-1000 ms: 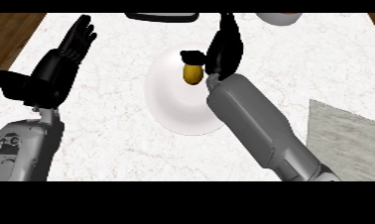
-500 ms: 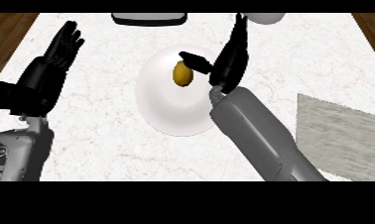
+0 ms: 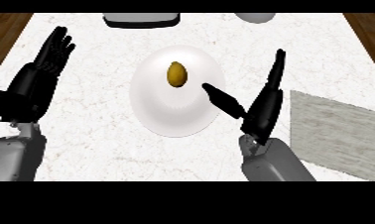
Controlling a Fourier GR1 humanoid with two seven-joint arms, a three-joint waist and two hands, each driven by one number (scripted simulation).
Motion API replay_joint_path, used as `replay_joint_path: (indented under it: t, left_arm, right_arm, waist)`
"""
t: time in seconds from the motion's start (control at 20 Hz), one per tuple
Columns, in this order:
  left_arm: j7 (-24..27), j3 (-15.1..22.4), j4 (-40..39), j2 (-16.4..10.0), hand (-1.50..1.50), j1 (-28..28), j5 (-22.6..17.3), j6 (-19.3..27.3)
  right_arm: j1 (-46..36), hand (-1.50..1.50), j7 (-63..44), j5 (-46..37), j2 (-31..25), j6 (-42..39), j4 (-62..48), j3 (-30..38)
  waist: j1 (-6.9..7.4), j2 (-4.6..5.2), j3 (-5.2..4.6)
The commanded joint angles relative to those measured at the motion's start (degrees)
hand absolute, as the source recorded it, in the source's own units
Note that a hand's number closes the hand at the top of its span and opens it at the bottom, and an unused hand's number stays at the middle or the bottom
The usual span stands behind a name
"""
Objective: Pick the lemon from the placemat and place it in the plate
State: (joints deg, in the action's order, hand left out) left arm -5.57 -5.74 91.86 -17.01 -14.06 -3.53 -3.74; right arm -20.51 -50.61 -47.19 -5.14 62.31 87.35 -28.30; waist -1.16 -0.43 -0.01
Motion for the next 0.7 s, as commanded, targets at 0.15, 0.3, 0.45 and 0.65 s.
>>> replay_joint_path:
  t: [0.15, 0.3, 0.45, 0.65]
  left_arm:
    - [0.5, -0.4, -3.9, 0.6, 0.0, -4.0, 1.2, 0.4]
    - [-3.8, 1.9, 6.6, 2.4, 0.0, 1.9, 1.6, 1.1]
    - [-3.0, -1.1, 3.1, 0.6, 0.0, -0.7, -0.1, -0.6]
    - [-0.5, -2.8, 0.9, -0.3, 0.0, -0.1, -0.7, -2.5]
  right_arm:
    - [20.7, -1.5, 2.0, -1.1, -8.4, -2.1, 20.3, -4.0]
    - [24.0, -1.5, 5.2, 2.1, -10.9, -0.3, 21.1, -3.5]
    - [30.9, -1.5, 7.5, 4.1, -15.3, -0.5, 28.8, -4.8]
    - [36.7, -1.5, 9.7, 1.8, -16.8, -0.7, 32.3, -2.6]
  waist:
    - [0.08, 0.32, 0.01]
    - [1.07, 0.31, 0.05]
    - [0.76, 0.33, 0.04]
    - [0.72, 0.34, 0.02]
